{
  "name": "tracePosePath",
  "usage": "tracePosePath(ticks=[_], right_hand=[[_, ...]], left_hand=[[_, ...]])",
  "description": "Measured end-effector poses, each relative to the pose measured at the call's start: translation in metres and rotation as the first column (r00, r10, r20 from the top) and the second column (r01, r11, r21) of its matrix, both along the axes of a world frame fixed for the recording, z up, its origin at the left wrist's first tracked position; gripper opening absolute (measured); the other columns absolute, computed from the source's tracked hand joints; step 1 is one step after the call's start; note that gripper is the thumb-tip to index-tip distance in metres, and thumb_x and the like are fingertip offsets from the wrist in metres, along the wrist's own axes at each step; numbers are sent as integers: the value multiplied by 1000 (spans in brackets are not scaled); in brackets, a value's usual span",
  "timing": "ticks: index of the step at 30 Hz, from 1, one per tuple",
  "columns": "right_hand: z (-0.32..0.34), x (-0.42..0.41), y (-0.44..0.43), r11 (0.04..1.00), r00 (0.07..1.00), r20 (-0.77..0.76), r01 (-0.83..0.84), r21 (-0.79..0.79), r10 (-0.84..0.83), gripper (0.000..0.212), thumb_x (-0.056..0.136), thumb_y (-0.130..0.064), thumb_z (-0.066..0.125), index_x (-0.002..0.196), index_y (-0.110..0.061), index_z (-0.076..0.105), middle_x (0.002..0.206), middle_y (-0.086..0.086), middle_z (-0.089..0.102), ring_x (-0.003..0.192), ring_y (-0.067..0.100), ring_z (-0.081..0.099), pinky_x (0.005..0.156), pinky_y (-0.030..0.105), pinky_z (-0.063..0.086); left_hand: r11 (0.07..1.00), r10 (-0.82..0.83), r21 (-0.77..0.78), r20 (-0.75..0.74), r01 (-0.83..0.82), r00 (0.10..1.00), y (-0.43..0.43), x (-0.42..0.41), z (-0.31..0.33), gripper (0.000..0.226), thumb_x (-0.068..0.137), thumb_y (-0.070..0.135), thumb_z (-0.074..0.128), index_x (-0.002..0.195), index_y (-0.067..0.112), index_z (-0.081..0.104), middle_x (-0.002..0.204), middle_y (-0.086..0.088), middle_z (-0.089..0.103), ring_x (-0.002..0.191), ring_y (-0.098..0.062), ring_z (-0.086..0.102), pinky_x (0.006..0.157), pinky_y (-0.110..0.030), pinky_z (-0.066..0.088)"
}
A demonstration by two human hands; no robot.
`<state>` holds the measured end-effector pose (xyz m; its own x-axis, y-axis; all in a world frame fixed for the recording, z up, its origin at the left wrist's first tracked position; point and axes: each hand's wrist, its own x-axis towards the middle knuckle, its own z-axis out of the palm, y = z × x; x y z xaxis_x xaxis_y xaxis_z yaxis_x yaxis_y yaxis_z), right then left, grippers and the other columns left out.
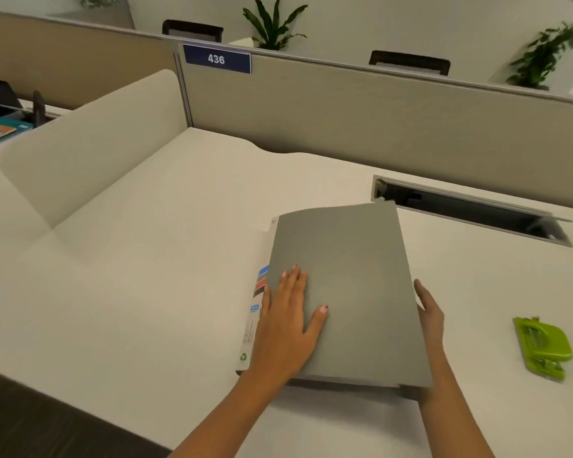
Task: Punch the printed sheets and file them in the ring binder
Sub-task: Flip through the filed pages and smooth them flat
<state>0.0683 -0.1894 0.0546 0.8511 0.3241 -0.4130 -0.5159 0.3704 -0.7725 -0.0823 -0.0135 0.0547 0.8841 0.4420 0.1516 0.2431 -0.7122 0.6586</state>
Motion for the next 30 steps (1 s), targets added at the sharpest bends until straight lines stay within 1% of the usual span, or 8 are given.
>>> tracePosePath(ticks=[2,4,9,12,15,19,23,30], right_hand=[[8,1,-7,982,988,-92,-106,157,121,34,92,-39,50,104,-11,66,79,4,69,60,21,67,56,24,54],[6,9,-15,987,989,-71,-122,101,130,35,90,-35,55,115,-12,60,97,6,67,74,22,68,63,30,56],[3,19,-21,946,976,125,-134,-295,178,24,96,-24,51,106,-6,63,108,6,68,101,21,63,90,33,46],[-12,22,-10,786,964,164,-67,-614,210,46,90,-32,59,130,-10,51,128,3,57,115,21,55,99,35,42],[-18,4,12,510,903,312,128,-851,295,57,91,-26,60,141,-7,40,140,10,46,129,30,43,107,39,35],[-38,-23,30,322,826,361,232,-918,433,64,96,-26,50,149,-2,23,157,12,21,144,28,20,119,37,19],[-57,-35,36,131,766,415,406,-905,491,60,99,-31,38,151,-4,22,159,9,20,147,23,17,120,35,16],[-65,-23,41,54,737,422,467,-883,527,59,99,-30,37,150,-2,25,158,11,25,147,24,20,121,35,14]], left_hand=[[997,-9,75,-30,11,1000,-4,3,-8,79,87,68,11,153,25,9,160,14,-1,145,0,-11,120,-30,-9],[988,-6,157,-51,14,999,-7,5,-15,74,92,63,19,154,22,13,161,11,2,146,-4,-7,120,-34,-5],[921,17,387,-132,36,991,-14,12,-23,65,88,42,35,145,9,40,153,-4,38,140,-22,37,109,-43,17],[904,27,424,-182,54,983,-17,17,-28,65,87,40,34,143,7,43,151,-7,40,139,-25,39,109,-47,19],[898,26,436,-205,67,978,-19,22,-35,66,88,38,33,145,6,39,153,-8,37,142,-25,34,111,-49,18],[884,12,460,-207,86,978,-17,27,-43,66,88,37,35,146,5,37,155,-8,34,143,-25,30,112,-49,18],[879,-19,460,-223,123,975,-13,30,-54,67,89,35,34,149,5,29,158,-9,27,146,-24,23,115,-49,15],[879,-24,463,-200,116,979,-10,40,-60,66,91,35,32,150,6,24,159,-7,22,147,-23,18,117,-48,12]])
